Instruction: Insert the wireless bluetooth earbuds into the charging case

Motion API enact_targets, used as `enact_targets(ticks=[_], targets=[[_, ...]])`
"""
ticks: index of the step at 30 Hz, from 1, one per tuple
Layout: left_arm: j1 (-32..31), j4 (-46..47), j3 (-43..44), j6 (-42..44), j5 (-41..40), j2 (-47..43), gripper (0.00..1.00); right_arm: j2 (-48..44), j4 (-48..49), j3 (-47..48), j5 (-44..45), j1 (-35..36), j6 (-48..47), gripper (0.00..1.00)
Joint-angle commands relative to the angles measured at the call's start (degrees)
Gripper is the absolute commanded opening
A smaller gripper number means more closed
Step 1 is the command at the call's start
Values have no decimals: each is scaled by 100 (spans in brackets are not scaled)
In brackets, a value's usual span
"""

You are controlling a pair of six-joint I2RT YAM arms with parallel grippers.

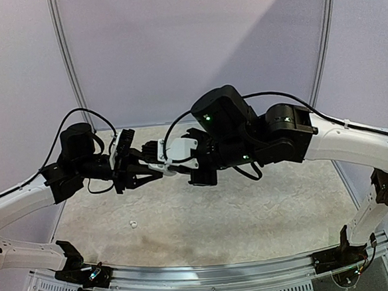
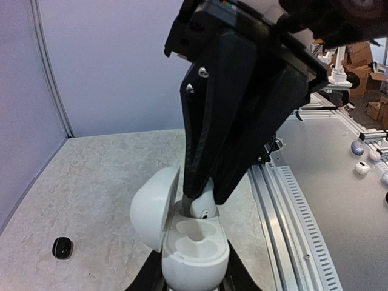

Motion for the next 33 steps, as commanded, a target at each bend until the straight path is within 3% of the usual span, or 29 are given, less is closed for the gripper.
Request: enact_targets(ticks=[1, 14, 25, 33], targets=[[-118, 682, 32, 11, 657, -108, 0, 298, -81, 5, 495, -76, 20, 10], [-135, 709, -4, -85, 651, -163, 0, 312, -120, 78, 649, -230, 222, 9], [-135, 778, -40, -202, 618, -188, 0, 376, -105, 146, 550, -230, 241, 18], [-135, 1125, -169, -1068, 404, -177, 0, 295, -145, 165, 216, -233, 341, 26]])
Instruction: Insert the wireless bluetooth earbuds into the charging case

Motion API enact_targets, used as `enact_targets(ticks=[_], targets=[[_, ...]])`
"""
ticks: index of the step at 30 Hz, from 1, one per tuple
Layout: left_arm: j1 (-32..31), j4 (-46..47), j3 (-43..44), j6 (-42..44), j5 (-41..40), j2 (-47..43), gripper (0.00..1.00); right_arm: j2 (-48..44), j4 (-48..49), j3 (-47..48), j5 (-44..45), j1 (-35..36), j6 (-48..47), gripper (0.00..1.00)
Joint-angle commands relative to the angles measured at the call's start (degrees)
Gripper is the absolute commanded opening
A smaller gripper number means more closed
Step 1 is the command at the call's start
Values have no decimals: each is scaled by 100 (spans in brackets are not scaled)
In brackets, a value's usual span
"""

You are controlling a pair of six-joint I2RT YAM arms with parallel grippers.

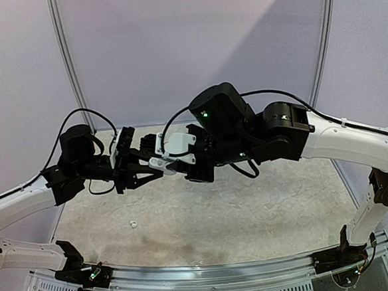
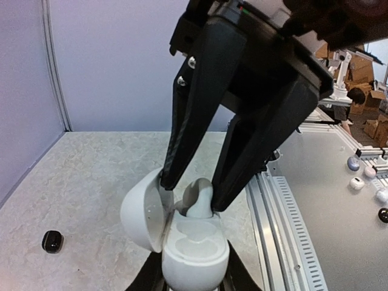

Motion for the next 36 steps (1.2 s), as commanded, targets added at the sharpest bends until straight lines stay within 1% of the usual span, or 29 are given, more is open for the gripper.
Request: enact_targets(ticks=[1, 6, 10, 16, 23, 31, 34, 36], targets=[[-135, 783, -30, -520, 452, -176, 0, 159, -200, 9, 88, -186, 111, 27], [-127, 881, -86, -1015, 400, -163, 0, -4, -123, -121, -146, -229, 205, 29], [-131, 984, -145, -1215, 388, -167, 0, -211, 135, -324, -419, -301, 296, 30], [-126, 977, -146, -1251, 352, -160, 0, -364, 262, -364, -651, -329, 360, 31], [-109, 961, -146, -1235, 336, -158, 0, -481, 471, -446, -605, -405, 461, 29], [-109, 944, -145, -1205, 352, -158, 0, -531, 594, -427, -612, -455, 502, 35], [-109, 925, -146, -1187, 360, -157, 0, -574, 613, -431, -703, -458, 525, 34], [-105, 921, -146, -1168, 351, -157, 0, -611, 619, -456, -735, -466, 540, 32]])
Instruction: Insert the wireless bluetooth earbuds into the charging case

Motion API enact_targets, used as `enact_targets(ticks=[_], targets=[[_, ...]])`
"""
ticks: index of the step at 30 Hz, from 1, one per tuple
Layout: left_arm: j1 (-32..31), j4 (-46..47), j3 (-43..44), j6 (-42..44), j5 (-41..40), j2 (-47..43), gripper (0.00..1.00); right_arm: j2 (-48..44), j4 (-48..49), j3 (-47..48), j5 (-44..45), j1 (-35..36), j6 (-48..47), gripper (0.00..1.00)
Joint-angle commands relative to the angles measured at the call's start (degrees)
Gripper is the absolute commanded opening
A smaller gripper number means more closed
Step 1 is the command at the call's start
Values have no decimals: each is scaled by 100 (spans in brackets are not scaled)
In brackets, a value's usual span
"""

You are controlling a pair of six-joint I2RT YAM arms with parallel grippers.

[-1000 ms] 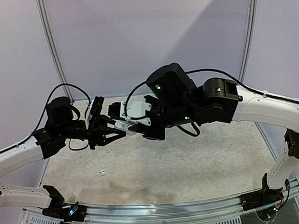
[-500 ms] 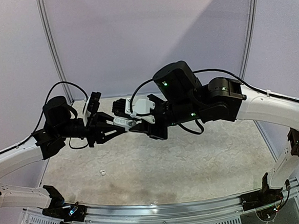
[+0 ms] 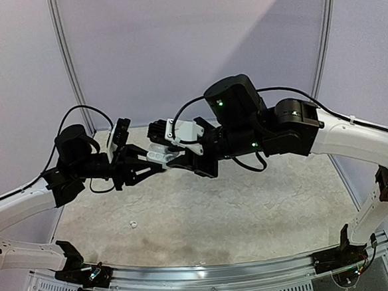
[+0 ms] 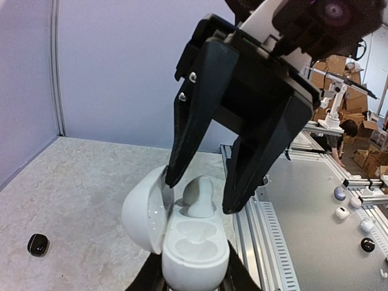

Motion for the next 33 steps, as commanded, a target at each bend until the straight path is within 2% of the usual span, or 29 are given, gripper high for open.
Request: enact_targets(ticks=[1, 10, 19, 33], targets=[[-96, 107, -15, 82, 346, -112, 0, -249, 150, -86, 94, -194, 134, 30], [-96, 86, -16, 131, 336, -121, 0, -305, 248, -163, -75, -227, 201, 17], [-96, 48, -15, 159, 287, -132, 0, -226, 180, -180, -342, -225, 260, 16], [-87, 404, 11, -733, -251, -77, 0, -6, 347, -111, -437, -229, 300, 17]])
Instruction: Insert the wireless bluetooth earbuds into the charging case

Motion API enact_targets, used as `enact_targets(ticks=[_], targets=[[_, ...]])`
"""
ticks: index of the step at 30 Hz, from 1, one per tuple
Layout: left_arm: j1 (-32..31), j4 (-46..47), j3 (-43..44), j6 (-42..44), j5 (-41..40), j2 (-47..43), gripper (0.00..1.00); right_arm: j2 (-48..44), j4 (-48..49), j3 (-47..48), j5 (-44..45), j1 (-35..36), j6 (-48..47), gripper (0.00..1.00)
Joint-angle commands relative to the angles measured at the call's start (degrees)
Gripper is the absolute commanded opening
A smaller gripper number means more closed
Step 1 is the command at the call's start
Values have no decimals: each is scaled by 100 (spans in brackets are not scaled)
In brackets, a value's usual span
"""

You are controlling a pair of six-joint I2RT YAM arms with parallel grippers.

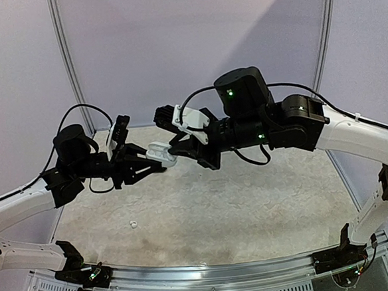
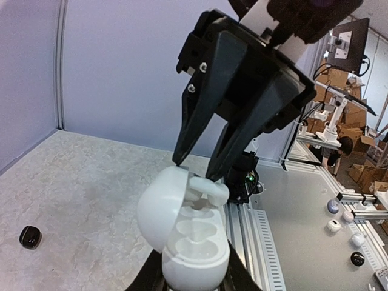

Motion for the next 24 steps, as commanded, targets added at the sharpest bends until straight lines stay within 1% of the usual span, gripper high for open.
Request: enact_targets(ticks=[1, 6, 13, 24], targets=[[-76, 350, 7, -276, -141, -39, 0, 198, 58, 16, 6, -41, 55, 17], [-61, 395, 3, -397, -240, -36, 0, 272, -42, 67, 39, -39, 25, 18], [-58, 351, 20, -245, -126, -31, 0, 274, -390, 63, 33, -36, -134, 17], [-41, 301, 29, -226, -216, -27, 0, 177, -126, -156, -24, -39, -114, 23]])
